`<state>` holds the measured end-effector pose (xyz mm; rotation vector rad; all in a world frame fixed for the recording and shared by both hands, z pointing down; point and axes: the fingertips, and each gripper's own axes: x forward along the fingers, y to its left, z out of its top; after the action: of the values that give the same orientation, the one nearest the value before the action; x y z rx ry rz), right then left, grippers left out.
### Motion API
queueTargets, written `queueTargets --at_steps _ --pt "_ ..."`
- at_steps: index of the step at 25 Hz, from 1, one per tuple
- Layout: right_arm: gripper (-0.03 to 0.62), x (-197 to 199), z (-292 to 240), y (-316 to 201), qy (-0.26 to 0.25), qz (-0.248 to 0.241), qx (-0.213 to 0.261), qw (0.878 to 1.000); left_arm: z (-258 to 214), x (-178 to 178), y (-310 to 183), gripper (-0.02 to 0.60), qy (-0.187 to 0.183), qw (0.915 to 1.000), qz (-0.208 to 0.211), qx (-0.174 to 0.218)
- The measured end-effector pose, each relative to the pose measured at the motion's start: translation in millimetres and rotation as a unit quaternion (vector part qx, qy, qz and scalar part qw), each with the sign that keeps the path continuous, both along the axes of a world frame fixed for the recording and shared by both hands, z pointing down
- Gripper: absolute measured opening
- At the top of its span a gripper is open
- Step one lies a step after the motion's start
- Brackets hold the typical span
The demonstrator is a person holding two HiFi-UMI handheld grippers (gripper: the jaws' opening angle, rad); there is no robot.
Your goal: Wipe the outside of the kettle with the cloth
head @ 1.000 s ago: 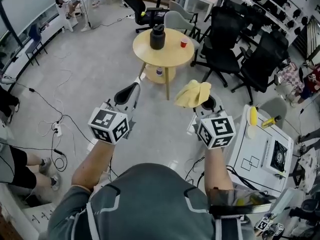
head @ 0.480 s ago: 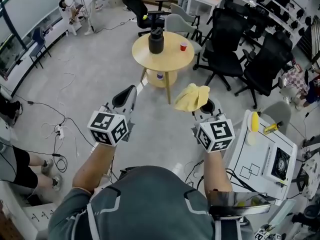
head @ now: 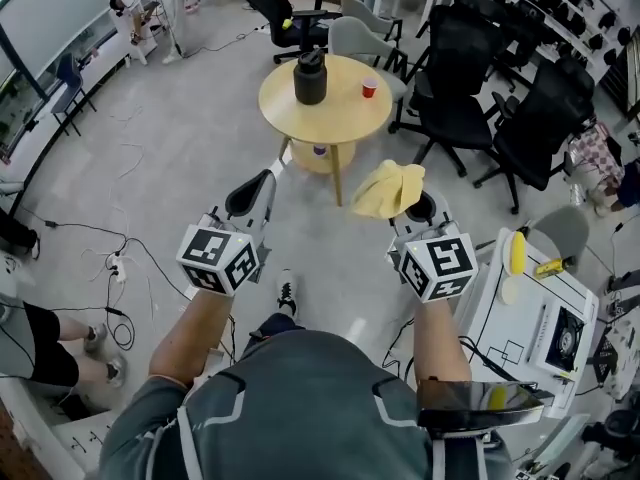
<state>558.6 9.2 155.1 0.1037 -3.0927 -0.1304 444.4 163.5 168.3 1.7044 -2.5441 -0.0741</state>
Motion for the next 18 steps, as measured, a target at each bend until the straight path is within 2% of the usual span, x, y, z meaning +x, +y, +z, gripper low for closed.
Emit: queueTargets --at_steps 10,18 --pt "0.063 -114 -3 -31 0.018 0.033 0.007 0.999 -5 -123 -44 0.009 -0.002 0.9991 0.039 0.018" --pt "0.063 -211 -6 -40 0.031 0.04 0.006 0.999 -8 -223 -51 0.009 0.003 0.9991 0.039 0.017"
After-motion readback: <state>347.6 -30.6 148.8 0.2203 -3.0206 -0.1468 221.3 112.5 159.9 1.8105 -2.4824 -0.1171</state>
